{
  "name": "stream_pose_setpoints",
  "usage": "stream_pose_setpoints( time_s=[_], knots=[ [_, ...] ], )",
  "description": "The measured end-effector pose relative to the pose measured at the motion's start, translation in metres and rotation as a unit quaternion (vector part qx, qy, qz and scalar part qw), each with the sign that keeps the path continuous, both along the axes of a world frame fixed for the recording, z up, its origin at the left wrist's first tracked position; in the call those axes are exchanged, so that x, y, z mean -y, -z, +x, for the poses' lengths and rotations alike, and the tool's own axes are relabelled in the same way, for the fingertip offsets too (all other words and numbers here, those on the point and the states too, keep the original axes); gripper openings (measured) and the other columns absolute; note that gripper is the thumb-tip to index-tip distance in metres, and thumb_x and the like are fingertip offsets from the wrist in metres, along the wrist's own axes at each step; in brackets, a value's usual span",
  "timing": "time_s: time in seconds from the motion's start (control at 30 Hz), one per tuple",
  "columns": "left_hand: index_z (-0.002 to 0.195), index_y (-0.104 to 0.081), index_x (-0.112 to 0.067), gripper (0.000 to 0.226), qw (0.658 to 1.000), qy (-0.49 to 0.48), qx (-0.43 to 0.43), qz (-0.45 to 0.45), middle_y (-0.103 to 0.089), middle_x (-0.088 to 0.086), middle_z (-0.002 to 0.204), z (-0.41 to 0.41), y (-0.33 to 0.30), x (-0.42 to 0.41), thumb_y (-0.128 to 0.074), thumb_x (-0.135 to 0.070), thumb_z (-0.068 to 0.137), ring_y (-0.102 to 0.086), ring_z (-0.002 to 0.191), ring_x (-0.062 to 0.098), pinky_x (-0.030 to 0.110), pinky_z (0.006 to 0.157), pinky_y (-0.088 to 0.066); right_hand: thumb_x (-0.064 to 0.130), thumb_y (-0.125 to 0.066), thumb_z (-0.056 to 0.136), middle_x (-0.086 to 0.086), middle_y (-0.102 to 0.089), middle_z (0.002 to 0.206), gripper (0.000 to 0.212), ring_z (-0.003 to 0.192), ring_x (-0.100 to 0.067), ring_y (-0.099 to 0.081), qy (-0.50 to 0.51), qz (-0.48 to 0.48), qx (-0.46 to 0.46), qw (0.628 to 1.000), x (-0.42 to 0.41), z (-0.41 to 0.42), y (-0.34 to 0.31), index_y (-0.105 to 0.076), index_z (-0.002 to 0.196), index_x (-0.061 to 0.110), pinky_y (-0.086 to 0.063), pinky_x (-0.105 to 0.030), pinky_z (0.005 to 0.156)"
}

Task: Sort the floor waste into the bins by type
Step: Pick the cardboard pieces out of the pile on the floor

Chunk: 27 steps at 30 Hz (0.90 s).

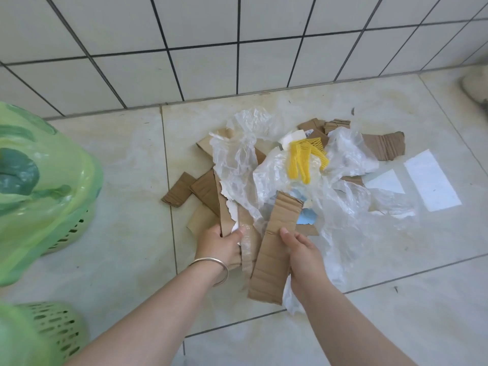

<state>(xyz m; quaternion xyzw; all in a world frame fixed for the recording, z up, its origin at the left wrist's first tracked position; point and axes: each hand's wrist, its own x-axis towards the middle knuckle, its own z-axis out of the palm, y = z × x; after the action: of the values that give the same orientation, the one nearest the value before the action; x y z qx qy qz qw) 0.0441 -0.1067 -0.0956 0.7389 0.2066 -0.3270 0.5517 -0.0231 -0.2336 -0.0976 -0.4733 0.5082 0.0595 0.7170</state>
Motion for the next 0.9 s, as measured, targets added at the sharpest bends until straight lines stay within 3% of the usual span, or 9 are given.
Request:
stream_pose_setpoints(
  time_s=[0.13, 0.27, 0.37, 0.43, 0.53, 0.6, 0.7, 0.83, 0.9],
  knots=[
    [0.074, -0.060, -0.018, 0.014, 0.998, 0.001, 0.017, 0.060, -0.060, -0.001, 0.069, -0.004, 0.000, -0.005, -0.064, -0.025, 0.085, -0.057, 0.067, 0.021, 0.024, 0.058, -0.042, 0.021, -0.061, 0.089, -0.004, -0.070, 0.085, 0.012, 0.076, -0.019, -0.060, -0.049, 0.041, 0.041, 0.997, -0.002, -0.010, -0.008, -0.071, 0.086, 0.014, -0.045, -0.029, 0.068],
    [0.068, -0.055, -0.018, 0.021, 0.995, 0.010, 0.019, 0.095, -0.055, -0.002, 0.064, -0.006, -0.009, -0.010, -0.062, -0.028, 0.085, -0.052, 0.059, 0.016, 0.023, 0.051, -0.036, 0.021, -0.064, 0.086, -0.008, -0.068, 0.082, 0.017, 0.071, -0.020, -0.058, -0.113, 0.017, 0.032, 0.993, -0.009, -0.021, -0.013, -0.071, 0.087, 0.005, -0.042, -0.028, 0.063],
    [0.065, -0.053, -0.020, 0.025, 0.993, 0.048, 0.025, 0.107, -0.059, -0.001, 0.069, -0.013, -0.015, -0.016, -0.063, -0.031, 0.085, -0.055, 0.068, 0.020, 0.022, 0.053, -0.037, 0.021, -0.066, 0.085, -0.009, -0.069, 0.083, 0.023, 0.073, -0.019, -0.060, -0.153, 0.002, 0.027, 0.988, -0.017, -0.029, -0.015, -0.069, 0.091, -0.001, -0.044, -0.028, 0.064],
    [0.073, -0.060, -0.021, 0.016, 0.993, 0.068, 0.024, 0.089, -0.064, -0.003, 0.076, -0.021, -0.018, -0.021, -0.063, -0.030, 0.085, -0.059, 0.075, 0.019, 0.022, 0.058, -0.041, 0.020, -0.066, 0.086, -0.008, -0.071, 0.083, 0.018, 0.073, -0.019, -0.063, -0.170, 0.004, 0.028, 0.985, -0.021, -0.034, -0.016, -0.071, 0.088, 0.003, -0.049, -0.026, 0.061],
    [0.091, -0.065, -0.020, 0.010, 0.994, 0.088, 0.026, 0.060, -0.069, 0.002, 0.093, -0.032, -0.018, -0.028, -0.062, -0.029, 0.087, -0.064, 0.088, 0.022, 0.027, 0.072, -0.047, 0.017, -0.065, 0.087, -0.011, -0.073, 0.085, 0.013, 0.078, -0.022, -0.067, -0.176, -0.006, 0.027, 0.984, -0.023, -0.040, -0.018, -0.072, 0.084, 0.007, -0.056, -0.041, 0.077],
    [0.092, -0.065, -0.021, 0.008, 0.995, 0.080, 0.027, 0.056, -0.068, 0.003, 0.094, -0.036, -0.017, -0.032, -0.059, -0.026, 0.089, -0.062, 0.086, 0.022, 0.026, 0.069, -0.045, 0.017, -0.064, 0.088, -0.012, -0.071, 0.087, 0.014, 0.080, -0.026, -0.066, -0.159, -0.030, 0.014, 0.987, -0.021, -0.042, -0.017, -0.068, 0.086, 0.004, -0.054, -0.047, 0.085],
    [0.101, -0.066, -0.019, 0.015, 0.996, 0.050, 0.032, 0.060, -0.068, 0.003, 0.095, -0.039, -0.015, -0.039, -0.057, -0.023, 0.090, -0.061, 0.086, 0.024, 0.022, 0.065, -0.043, 0.012, -0.061, 0.090, -0.011, -0.069, 0.095, 0.003, 0.080, -0.024, -0.065, -0.116, -0.046, 0.009, 0.992, -0.014, -0.047, -0.017, -0.061, 0.093, 0.013, -0.056, -0.043, 0.081],
    [0.102, -0.065, -0.017, 0.015, 0.999, 0.004, 0.028, 0.037, -0.065, 0.004, 0.094, -0.040, -0.014, -0.048, -0.057, -0.021, 0.091, -0.059, 0.087, 0.024, 0.023, 0.065, -0.042, 0.012, -0.063, 0.088, -0.005, -0.067, 0.094, 0.037, 0.089, -0.025, -0.065, -0.058, -0.045, 0.006, 0.997, -0.003, -0.058, -0.014, -0.047, 0.115, 0.032, -0.052, -0.042, 0.089],
    [0.094, -0.063, -0.019, 0.007, 0.999, -0.025, 0.016, 0.021, -0.065, 0.003, 0.093, -0.040, -0.013, -0.054, -0.057, -0.020, 0.091, -0.058, 0.084, 0.022, 0.025, 0.068, -0.041, 0.011, -0.062, 0.089, -0.007, -0.069, 0.098, 0.031, 0.092, -0.026, -0.066, -0.048, -0.036, 0.002, 0.998, 0.002, -0.061, -0.012, -0.054, 0.117, 0.022, -0.052, -0.042, 0.090]
  ],
)
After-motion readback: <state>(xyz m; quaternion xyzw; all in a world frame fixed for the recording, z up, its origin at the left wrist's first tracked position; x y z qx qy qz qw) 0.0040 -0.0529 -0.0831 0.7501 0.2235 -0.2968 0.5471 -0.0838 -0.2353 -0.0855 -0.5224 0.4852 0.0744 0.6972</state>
